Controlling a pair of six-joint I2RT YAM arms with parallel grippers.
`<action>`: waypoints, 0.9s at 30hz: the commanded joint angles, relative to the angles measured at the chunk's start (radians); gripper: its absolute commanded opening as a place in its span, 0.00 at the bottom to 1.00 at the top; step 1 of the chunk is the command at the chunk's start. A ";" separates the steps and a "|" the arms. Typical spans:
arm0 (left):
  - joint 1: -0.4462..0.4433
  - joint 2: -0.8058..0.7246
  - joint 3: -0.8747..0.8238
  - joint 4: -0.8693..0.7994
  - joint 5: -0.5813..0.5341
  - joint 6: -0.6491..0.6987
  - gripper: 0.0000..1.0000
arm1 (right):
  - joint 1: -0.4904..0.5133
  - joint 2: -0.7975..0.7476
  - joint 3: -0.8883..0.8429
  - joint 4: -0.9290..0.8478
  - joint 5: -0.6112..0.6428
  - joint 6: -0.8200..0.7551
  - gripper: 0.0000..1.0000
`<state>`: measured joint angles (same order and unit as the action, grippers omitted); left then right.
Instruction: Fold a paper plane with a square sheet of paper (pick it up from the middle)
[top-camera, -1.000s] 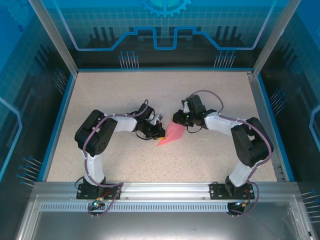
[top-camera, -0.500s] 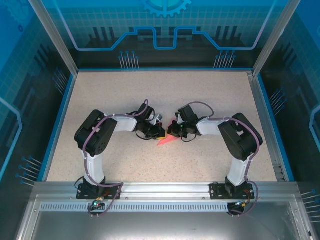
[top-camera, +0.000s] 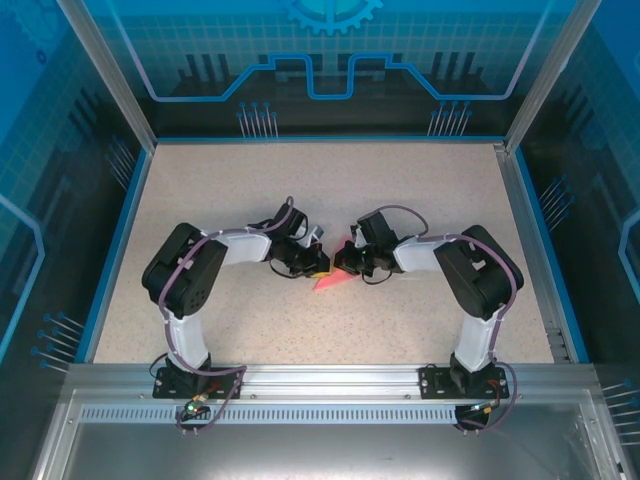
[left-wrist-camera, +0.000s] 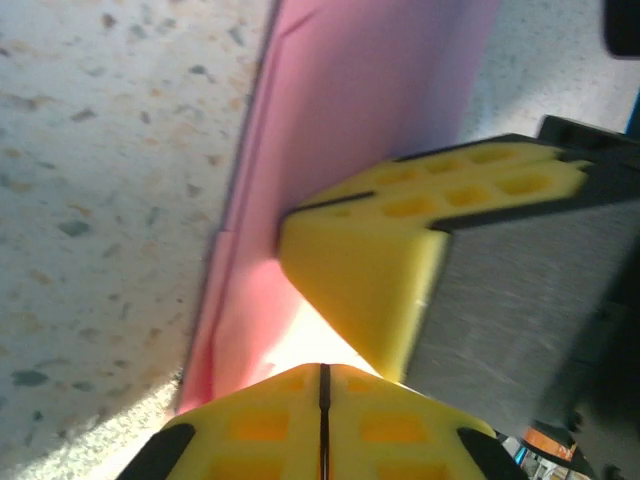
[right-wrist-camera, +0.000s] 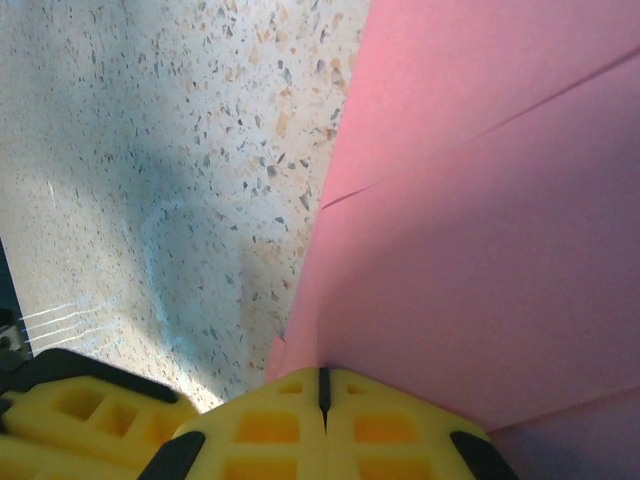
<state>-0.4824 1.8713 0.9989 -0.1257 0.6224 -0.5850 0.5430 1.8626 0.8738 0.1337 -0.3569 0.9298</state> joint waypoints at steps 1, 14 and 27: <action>0.001 -0.038 -0.021 -0.034 0.050 -0.014 0.11 | -0.001 0.073 -0.038 -0.083 0.059 0.012 0.03; -0.007 0.028 -0.016 -0.138 -0.027 0.023 0.13 | 0.001 0.085 -0.025 -0.125 0.071 0.004 0.03; -0.005 0.031 -0.042 -0.220 -0.111 0.080 0.13 | -0.001 0.088 -0.013 -0.157 0.083 -0.006 0.03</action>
<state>-0.4877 1.8900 0.9806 -0.2173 0.5896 -0.5430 0.5426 1.8725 0.8856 0.1276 -0.3649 0.9386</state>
